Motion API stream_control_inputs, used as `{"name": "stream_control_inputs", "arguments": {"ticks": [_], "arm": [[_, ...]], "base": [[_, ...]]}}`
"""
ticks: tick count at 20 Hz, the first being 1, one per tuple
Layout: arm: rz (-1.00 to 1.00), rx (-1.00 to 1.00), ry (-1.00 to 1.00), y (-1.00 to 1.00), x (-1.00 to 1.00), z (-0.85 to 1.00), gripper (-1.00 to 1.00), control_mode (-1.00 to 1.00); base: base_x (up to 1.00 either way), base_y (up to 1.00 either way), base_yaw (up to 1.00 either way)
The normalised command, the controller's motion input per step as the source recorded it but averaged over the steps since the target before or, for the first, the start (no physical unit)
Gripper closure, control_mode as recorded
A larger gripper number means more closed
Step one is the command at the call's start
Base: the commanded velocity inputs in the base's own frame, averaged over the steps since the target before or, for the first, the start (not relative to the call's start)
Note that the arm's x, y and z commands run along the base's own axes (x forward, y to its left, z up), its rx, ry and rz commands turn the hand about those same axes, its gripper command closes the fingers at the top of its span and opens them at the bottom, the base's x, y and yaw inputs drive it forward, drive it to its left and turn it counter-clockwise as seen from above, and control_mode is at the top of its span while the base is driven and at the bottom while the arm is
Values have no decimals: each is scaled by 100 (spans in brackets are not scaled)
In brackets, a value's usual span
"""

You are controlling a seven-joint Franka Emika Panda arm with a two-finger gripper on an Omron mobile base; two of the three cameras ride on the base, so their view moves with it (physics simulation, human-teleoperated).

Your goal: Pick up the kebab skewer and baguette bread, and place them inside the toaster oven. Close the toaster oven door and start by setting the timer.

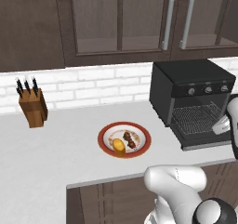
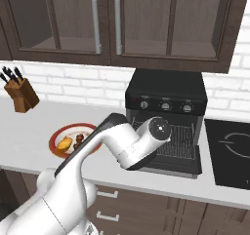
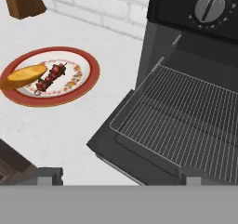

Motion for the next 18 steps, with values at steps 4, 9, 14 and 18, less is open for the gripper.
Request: {"name": "stream_control_inputs", "arguments": {"ticks": [4, 9, 14, 18], "arm": [[-19, 0, 30, 100, -35, 20, -100, -100], [-21, 0, 21, 100, -35, 18, -100, -100], [-19, 0, 16, 100, -9, 2, -100, -100], [-12, -2, 16, 100, 36, 0, -100, -100]], "base": [[0, 0, 0], [0, 0, 0], [0, 0, 0], [0, 0, 0]]}}
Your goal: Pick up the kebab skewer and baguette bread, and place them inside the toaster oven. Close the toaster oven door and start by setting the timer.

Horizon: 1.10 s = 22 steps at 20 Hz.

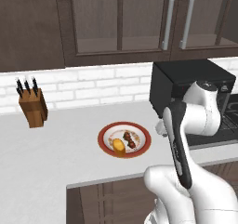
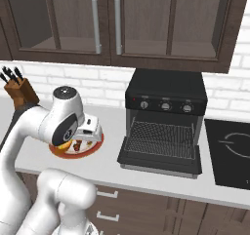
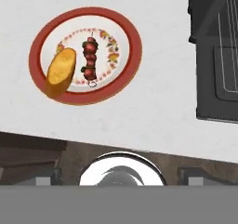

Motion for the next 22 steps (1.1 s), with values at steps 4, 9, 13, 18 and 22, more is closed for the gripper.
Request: {"name": "stream_control_inputs", "arguments": {"ticks": [4, 9, 13, 18, 22], "arm": [[-1, 0, 7, 100, 43, -16, -100, -100], [14, -7, 8, 39, 73, -27, -100, -100], [23, -4, 12, 47, 45, -34, -100, -100], [2, 1, 22, 91, 34, -44, -100, -100], [0, -2, 17, 53, 29, -49, -100, -100]], "base": [[0, 0, 0], [0, 0, 0], [0, 0, 0], [0, 0, 0], [0, 0, 0]]}}
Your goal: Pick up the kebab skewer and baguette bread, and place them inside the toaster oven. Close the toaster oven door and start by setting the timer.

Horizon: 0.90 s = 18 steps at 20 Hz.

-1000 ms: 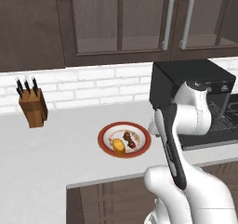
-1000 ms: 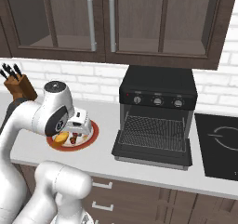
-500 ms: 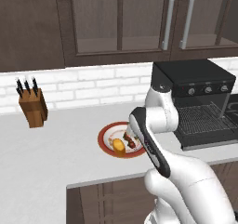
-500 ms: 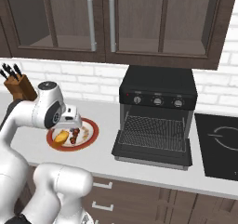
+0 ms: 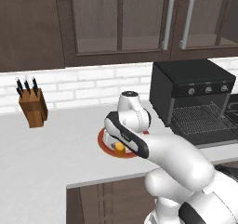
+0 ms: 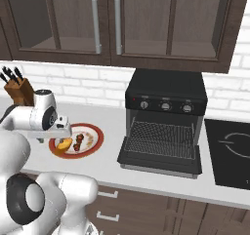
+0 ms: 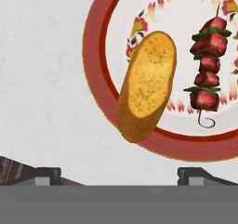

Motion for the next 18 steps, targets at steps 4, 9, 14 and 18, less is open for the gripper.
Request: {"name": "stream_control_inputs", "arguments": {"ticks": [4, 9, 14, 18], "arm": [[0, -2, 9, 2, 22, -33, -100, -100], [-2, -2, 1, 0, 2, -25, -100, -100], [-7, 0, -1, 0, 2, -25, -100, -100], [-6, 0, -2, -5, 1, -22, -100, -100]], "base": [[0, 0, 0], [0, 0, 0], [0, 0, 0], [0, 0, 0]]}}
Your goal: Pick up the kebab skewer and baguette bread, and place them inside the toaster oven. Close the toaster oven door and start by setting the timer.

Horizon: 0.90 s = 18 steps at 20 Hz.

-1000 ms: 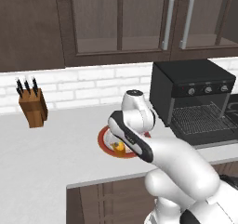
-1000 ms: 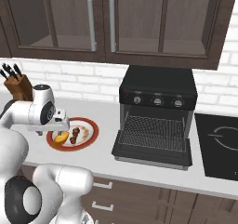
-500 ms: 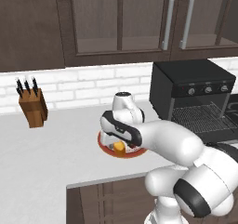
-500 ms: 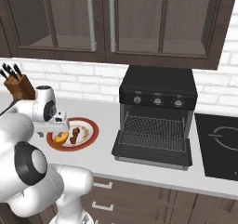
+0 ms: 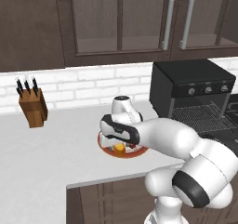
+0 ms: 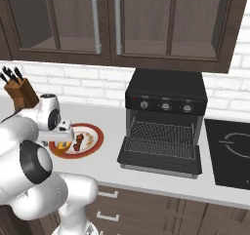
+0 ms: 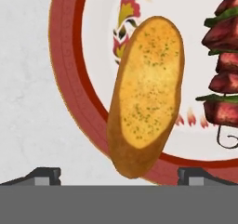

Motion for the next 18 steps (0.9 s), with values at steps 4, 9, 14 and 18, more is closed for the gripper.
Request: {"name": "stream_control_inputs", "arguments": {"ticks": [4, 9, 14, 18], "arm": [[-6, 0, 0, -4, 14, -13, -100, -100], [-6, 0, 0, -18, 15, -1, -100, -100], [-6, 0, 0, -3, 11, -5, -100, -100], [-5, 0, 0, 0, 3, -15, -100, -100]], "base": [[0, 0, 0], [0, 0, 0], [0, 0, 0], [0, 0, 0]]}}
